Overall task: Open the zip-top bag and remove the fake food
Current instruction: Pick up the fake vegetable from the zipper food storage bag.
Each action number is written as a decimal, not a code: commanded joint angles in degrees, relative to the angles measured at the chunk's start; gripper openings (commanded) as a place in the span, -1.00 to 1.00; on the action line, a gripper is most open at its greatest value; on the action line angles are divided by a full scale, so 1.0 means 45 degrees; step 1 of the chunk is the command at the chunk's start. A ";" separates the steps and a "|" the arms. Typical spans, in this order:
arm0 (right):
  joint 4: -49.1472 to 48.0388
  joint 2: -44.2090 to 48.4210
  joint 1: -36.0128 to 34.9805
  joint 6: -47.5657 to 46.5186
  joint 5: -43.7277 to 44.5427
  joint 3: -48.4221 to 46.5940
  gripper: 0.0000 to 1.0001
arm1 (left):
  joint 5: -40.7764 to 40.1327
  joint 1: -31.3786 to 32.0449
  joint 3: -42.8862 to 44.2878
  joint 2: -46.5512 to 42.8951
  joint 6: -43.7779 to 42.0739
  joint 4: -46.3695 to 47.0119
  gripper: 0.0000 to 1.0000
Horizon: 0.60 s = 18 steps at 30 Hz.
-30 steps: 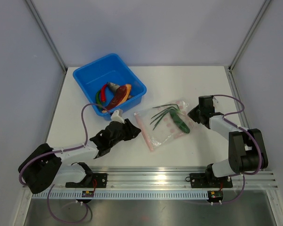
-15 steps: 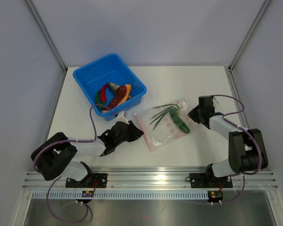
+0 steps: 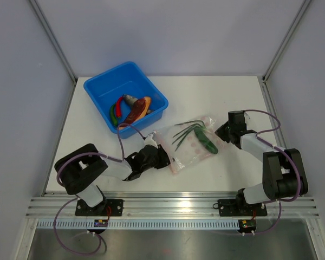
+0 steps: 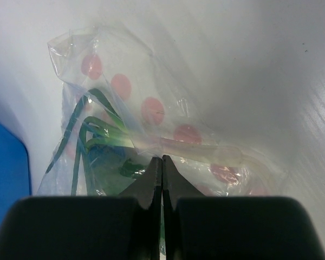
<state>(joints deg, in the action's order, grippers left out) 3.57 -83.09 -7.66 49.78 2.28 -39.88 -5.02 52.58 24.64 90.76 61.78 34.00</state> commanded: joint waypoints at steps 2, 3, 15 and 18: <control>-0.0560 0.0476 0.0081 0.0168 -0.0312 0.0112 -1.00 | -0.0467 0.0152 0.0812 0.0921 0.0568 0.1993 -0.43; -0.0579 0.0515 0.0062 0.0149 -0.0312 0.0131 -1.00 | -0.0448 0.0152 0.0871 0.1060 0.0530 0.2247 -0.39; -0.1063 0.0339 0.0062 0.0324 -0.0565 0.0307 -1.00 | -0.1208 0.0133 0.1105 0.3169 0.0588 0.5977 -0.07; -0.1204 0.0320 0.0081 0.0403 -0.0898 0.0366 -1.00 | -0.1677 0.0074 0.1222 0.3872 0.0355 0.6465 -0.03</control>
<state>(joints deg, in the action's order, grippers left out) 1.23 -82.61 -7.64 50.65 0.05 -38.50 -8.05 53.04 28.42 105.78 64.82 55.68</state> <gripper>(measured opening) 0.009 0.479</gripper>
